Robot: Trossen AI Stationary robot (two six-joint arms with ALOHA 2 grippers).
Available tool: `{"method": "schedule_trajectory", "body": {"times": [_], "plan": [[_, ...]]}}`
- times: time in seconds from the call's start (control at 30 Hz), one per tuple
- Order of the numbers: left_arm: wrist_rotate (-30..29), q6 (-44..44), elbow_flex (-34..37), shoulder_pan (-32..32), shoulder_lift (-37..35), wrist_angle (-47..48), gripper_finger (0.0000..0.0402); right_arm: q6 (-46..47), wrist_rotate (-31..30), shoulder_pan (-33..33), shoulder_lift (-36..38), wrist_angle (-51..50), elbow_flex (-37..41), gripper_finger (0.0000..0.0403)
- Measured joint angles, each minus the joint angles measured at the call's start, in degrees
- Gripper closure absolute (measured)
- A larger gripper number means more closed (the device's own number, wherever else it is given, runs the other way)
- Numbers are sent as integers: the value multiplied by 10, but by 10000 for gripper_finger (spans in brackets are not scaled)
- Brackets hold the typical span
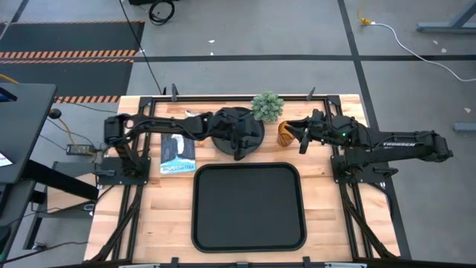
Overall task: Pick and place plate/cup/fork/spoon on tray
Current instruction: Put the orange glass on the black tray
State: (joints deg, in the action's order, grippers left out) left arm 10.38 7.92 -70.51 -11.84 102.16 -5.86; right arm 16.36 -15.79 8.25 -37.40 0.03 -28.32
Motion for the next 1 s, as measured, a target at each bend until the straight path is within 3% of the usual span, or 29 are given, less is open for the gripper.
{"method": "schedule_trajectory", "body": {"times": [0.27,0.57,0.8,1.0], "plan": [[-2,38,-108,-8,82,35,206,5,-42,0,41,-90,-24,282],[-2,124,-238,-16,154,142,154,21,-41,-3,74,-98,-15,282],[-1,168,-348,-17,216,223,165,21,-56,-27,79,-103,-14,282],[0,188,-394,-25,256,248,179,1,-70,-53,111,-99,-14,282]]}}
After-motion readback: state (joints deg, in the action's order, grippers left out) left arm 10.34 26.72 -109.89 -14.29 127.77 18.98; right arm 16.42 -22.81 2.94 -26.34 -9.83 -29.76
